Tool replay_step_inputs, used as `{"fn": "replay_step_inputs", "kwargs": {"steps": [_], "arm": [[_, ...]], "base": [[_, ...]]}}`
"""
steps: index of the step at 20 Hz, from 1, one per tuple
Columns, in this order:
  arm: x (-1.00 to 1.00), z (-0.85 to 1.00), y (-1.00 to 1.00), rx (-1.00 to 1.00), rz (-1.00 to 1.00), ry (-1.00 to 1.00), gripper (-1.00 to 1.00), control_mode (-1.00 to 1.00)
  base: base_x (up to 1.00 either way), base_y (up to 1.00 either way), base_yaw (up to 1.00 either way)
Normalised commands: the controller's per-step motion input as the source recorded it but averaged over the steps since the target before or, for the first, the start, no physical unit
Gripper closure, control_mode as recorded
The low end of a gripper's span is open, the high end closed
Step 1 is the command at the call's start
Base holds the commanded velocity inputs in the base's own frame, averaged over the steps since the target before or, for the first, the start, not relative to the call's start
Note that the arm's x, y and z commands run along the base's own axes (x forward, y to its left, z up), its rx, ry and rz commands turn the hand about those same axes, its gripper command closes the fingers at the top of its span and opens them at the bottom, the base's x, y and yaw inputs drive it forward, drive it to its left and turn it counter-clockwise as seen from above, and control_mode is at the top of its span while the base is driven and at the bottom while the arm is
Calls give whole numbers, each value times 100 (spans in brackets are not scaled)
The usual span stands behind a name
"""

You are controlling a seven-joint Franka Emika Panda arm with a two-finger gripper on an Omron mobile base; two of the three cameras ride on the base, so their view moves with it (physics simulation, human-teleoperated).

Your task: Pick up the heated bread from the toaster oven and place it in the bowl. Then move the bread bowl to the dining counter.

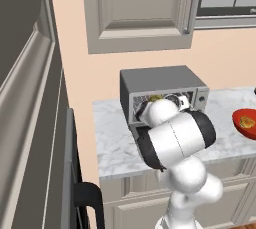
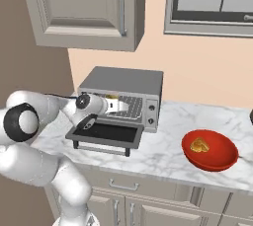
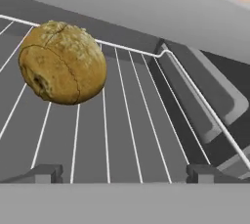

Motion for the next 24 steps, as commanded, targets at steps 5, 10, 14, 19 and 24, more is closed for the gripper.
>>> {"fn": "replay_step_inputs", "kwargs": {"steps": [5,10,14,19,24], "arm": [[-91,-42,-46,-5,-1,14,-100,-100],[-97,-45,-50,-6,-1,15,-100,-100],[-100,-48,-55,-6,0,14,-100,-100],[-100,-44,-56,-5,0,15,-100,-100],[-100,-40,-55,-3,0,14,-100,-100]], "base": [[0,0,0],[0,0,0],[0,0,0],[0,0,0],[0,0,0]]}}
